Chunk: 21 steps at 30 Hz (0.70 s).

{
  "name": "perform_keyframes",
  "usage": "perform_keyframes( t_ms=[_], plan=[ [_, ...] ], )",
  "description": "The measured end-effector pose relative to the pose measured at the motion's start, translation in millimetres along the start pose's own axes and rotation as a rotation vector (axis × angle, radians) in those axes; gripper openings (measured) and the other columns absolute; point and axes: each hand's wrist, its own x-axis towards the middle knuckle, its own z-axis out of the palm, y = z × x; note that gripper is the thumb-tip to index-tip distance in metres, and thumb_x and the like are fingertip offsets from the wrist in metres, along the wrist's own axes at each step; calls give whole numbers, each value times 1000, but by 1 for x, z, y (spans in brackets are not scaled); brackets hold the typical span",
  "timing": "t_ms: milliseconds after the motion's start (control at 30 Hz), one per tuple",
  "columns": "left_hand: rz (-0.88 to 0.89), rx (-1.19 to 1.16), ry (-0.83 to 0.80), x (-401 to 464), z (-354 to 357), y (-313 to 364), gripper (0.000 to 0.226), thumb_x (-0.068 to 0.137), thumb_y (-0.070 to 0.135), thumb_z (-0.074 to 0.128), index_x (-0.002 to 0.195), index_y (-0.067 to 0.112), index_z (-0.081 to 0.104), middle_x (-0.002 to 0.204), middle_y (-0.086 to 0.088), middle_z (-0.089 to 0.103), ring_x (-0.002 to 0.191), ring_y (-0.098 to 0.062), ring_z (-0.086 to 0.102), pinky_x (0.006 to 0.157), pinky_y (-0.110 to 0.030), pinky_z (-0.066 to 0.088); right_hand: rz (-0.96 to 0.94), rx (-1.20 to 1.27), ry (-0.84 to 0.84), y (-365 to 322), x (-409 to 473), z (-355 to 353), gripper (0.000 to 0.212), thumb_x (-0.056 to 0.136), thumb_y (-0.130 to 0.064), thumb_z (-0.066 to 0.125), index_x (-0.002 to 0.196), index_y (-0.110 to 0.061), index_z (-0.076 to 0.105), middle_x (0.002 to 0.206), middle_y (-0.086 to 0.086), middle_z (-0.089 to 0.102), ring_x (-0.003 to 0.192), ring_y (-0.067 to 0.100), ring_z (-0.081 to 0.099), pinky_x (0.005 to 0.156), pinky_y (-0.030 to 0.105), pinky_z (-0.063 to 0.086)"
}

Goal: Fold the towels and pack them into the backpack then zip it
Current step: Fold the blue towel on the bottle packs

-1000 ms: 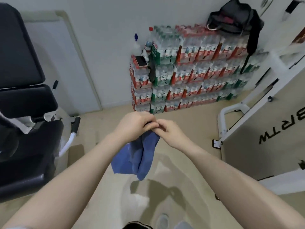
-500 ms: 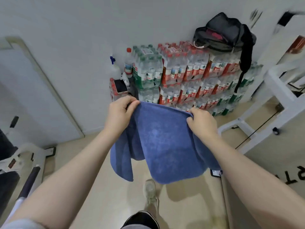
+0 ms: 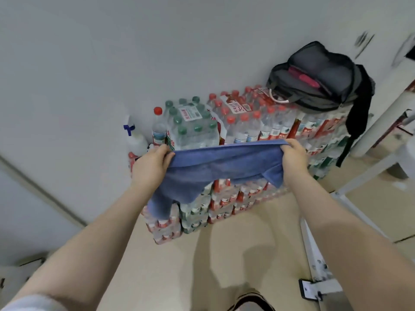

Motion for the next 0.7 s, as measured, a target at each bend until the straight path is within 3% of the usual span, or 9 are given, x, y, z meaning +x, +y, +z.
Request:
perform_keyframes(
  t_ms=[100, 167, 267, 367, 467, 600, 700],
  plan=[
    [-202, -236, 128, 56, 5, 8, 21, 96, 25, 43, 91, 8, 55, 81, -8, 59, 74, -25, 49, 62, -31, 33, -29, 26, -4, -14, 48, 24, 21, 89, -9, 41, 71, -6, 51, 66, 6, 44, 64, 21, 39, 60, 30, 30],
    [-220, -272, 186, 92, 7, 13, 21, 95, 26, 43, 91, 9, 55, 78, -7, 59, 74, -26, 53, 62, -30, 32, -123, -99, 3, -27, 87, 37, 19, 87, -10, 42, 69, -9, 48, 68, 10, 42, 65, 21, 38, 60, 30, 29],
    [-123, -12, 139, 152, 16, 10, 28, 96, 30, 42, 98, 7, 57, 97, -13, 60, 85, -34, 55, 63, -34, 34, -266, -354, 38, -55, 158, 53, 11, 86, -11, 47, 87, -7, 57, 82, 4, 52, 78, 20, 44, 63, 30, 32],
    [-107, 106, 136, 213, 34, -1, 31, 97, 32, 39, 99, 6, 56, 101, -14, 57, 85, -35, 56, 63, -35, 35, -392, -491, -7, -84, 230, 75, 12, 87, -17, 54, 92, -7, 56, 89, 2, 55, 84, 19, 47, 68, 27, 32],
    [-106, 156, 189, 271, 58, -13, 28, 96, 28, 45, 93, 2, 56, 94, -18, 59, 79, -38, 57, 60, -37, 34, -465, -643, -107, -106, 295, 107, 15, 88, -19, 54, 87, -3, 55, 86, 7, 56, 86, 23, 50, 69, 28, 32],
    [-36, 305, 156, 324, 96, -37, 29, 85, 29, 45, 78, 4, 57, 67, -16, 60, 52, -35, 58, 51, -33, 41, -425, -810, -280, -111, 370, 145, 19, 89, -18, 54, 79, -4, 60, 87, 19, 64, 93, 35, 59, 69, 30, 34],
    [-68, 490, 93, 331, 132, -56, 20, 77, 31, 42, 79, 13, 51, 65, -7, 57, 56, -27, 57, 58, -33, 34, -386, -922, -414, -91, 407, 169, 24, 90, -13, 53, 87, 9, 63, 94, 27, 65, 95, 39, 59, 71, 36, 39]
  ],
)
